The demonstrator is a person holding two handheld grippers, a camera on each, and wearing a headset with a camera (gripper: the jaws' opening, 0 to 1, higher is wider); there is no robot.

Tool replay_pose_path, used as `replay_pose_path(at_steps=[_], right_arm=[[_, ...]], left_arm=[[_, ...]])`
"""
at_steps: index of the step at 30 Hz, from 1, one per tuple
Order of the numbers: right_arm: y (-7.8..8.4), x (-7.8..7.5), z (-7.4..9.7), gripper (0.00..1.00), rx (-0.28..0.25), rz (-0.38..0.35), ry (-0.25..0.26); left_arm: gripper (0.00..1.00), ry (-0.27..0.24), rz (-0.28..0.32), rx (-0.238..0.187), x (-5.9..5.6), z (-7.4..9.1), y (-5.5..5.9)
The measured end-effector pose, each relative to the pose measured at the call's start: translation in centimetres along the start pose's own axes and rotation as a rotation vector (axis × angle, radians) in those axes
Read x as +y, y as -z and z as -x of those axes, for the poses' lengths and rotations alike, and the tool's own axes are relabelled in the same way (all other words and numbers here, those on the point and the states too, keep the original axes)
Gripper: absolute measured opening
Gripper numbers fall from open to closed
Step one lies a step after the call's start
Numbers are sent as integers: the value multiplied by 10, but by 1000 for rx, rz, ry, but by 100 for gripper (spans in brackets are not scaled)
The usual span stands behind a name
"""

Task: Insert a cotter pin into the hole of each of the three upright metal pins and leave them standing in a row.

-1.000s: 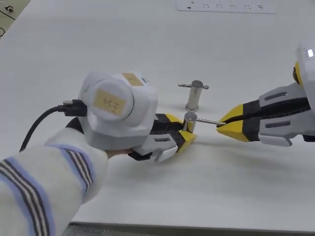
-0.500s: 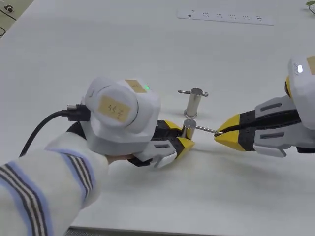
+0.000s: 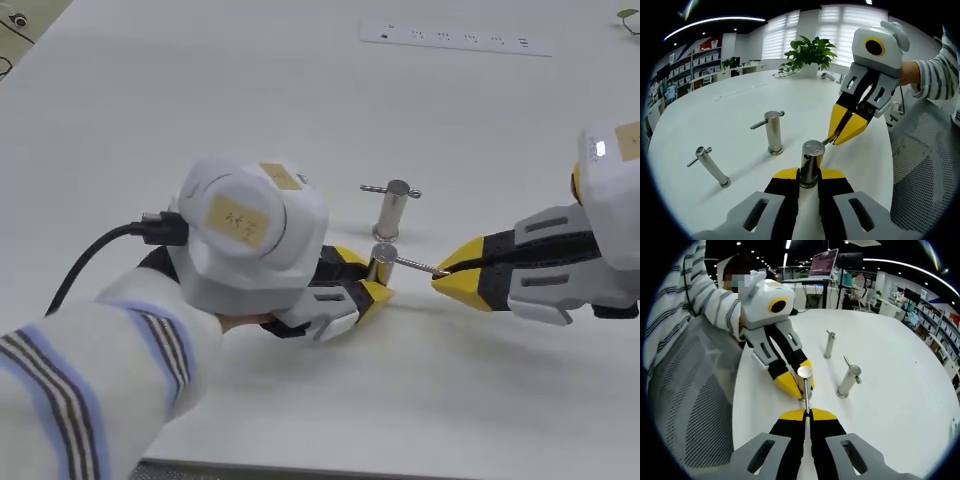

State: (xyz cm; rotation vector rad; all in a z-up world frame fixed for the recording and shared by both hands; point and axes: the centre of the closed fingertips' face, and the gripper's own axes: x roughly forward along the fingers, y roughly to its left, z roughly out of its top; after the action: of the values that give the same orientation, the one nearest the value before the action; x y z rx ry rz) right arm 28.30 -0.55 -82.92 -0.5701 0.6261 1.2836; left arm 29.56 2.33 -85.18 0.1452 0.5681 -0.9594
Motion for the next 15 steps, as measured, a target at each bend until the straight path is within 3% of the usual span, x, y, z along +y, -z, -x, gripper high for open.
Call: replay_pose_path(at_steps=[7,15], right_arm=[[-6,1,2,4,-11,6,-9],[-3,6,3,4,-26,-17,-10]], left_arm=[[11,-11,-3,-1,1,0,-1],[11,-11,-31,5,0,0,0]])
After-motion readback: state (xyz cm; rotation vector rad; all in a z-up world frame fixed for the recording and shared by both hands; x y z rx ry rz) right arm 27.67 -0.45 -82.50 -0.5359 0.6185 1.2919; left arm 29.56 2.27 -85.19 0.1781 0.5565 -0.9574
